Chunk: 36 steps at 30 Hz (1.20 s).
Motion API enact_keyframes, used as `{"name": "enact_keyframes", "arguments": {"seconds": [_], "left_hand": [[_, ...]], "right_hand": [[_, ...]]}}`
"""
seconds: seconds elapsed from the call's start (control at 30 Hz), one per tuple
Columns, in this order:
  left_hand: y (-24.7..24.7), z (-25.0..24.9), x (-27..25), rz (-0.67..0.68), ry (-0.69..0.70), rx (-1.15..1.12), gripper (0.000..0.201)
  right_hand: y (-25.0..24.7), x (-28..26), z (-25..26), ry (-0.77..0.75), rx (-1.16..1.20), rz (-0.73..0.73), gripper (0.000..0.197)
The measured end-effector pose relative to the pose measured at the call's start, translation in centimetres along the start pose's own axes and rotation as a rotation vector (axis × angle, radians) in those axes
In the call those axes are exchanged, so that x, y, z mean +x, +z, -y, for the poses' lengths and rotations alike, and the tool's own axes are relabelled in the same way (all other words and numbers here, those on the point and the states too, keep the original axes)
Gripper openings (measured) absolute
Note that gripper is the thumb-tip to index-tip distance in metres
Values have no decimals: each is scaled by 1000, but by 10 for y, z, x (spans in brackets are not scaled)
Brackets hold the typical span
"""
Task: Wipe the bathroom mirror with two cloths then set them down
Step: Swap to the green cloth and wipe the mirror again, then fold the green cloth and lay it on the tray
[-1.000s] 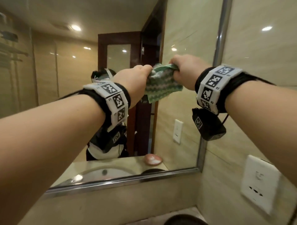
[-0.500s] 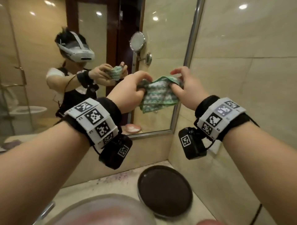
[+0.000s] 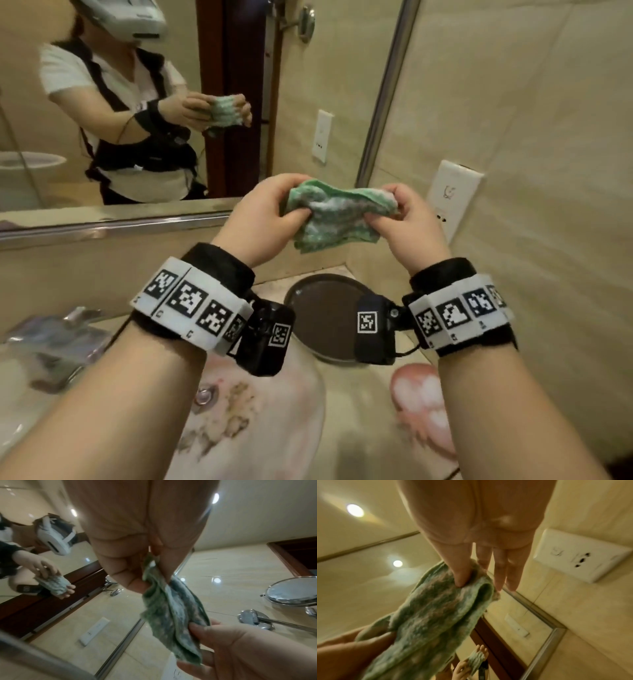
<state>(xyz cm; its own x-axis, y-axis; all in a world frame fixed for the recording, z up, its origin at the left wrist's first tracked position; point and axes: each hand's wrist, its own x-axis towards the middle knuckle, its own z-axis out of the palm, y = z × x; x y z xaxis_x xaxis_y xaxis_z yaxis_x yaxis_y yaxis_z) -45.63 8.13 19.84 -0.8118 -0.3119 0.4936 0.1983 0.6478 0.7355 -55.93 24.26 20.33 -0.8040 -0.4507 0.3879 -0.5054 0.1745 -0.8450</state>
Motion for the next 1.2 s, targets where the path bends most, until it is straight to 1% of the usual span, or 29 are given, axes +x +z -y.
{"name": "enact_keyframes", "arguments": {"seconds": [0.07,0.17,0.23,0.3,0.4,0.43,0.53,0.6,0.7,0.77,0.9,0.93,0.97,1.07,1.1,1.13,1.2], "left_hand": [[12,13,-8,69,12,-69,34],[25,31,-21,88,12,-26,41],[35,42,-29,116,-30,-26,38],[47,56,-34,156,-117,-67,32],[69,79,-37,197,-251,-12,26],[77,86,-38,213,-293,-6,26],[94,103,-38,238,-406,-88,28],[105,113,-34,246,-481,-100,33],[116,128,-26,266,-554,-90,45],[124,139,-19,288,-584,-47,51],[142,161,3,398,-628,25,67],[148,169,11,434,-638,40,68],[157,179,17,472,-646,60,64],[172,198,34,562,-603,155,39],[178,207,39,577,-599,175,33],[183,216,44,590,-605,192,30],[192,229,51,622,-617,240,32]], "right_hand": [[0,-11,-16,-5,-34,-48,31],[1,-26,-42,70,-3,26,28],[2,-32,-58,139,-54,44,23],[4,-35,-73,251,-13,31,23],[10,-37,-92,411,55,14,28],[12,-37,-99,456,67,8,29],[19,-32,-122,588,174,-12,26],[22,-25,-140,645,260,-10,26],[27,-15,-163,655,284,36,22],[31,-7,-181,660,246,87,19],[45,19,-223,690,135,155,18],[48,28,-235,693,103,167,18],[52,36,-249,700,78,180,18],[60,51,-270,725,34,168,19],[64,56,-278,740,31,167,20],[69,59,-284,761,29,171,22],[78,64,-296,786,8,188,26]]}}
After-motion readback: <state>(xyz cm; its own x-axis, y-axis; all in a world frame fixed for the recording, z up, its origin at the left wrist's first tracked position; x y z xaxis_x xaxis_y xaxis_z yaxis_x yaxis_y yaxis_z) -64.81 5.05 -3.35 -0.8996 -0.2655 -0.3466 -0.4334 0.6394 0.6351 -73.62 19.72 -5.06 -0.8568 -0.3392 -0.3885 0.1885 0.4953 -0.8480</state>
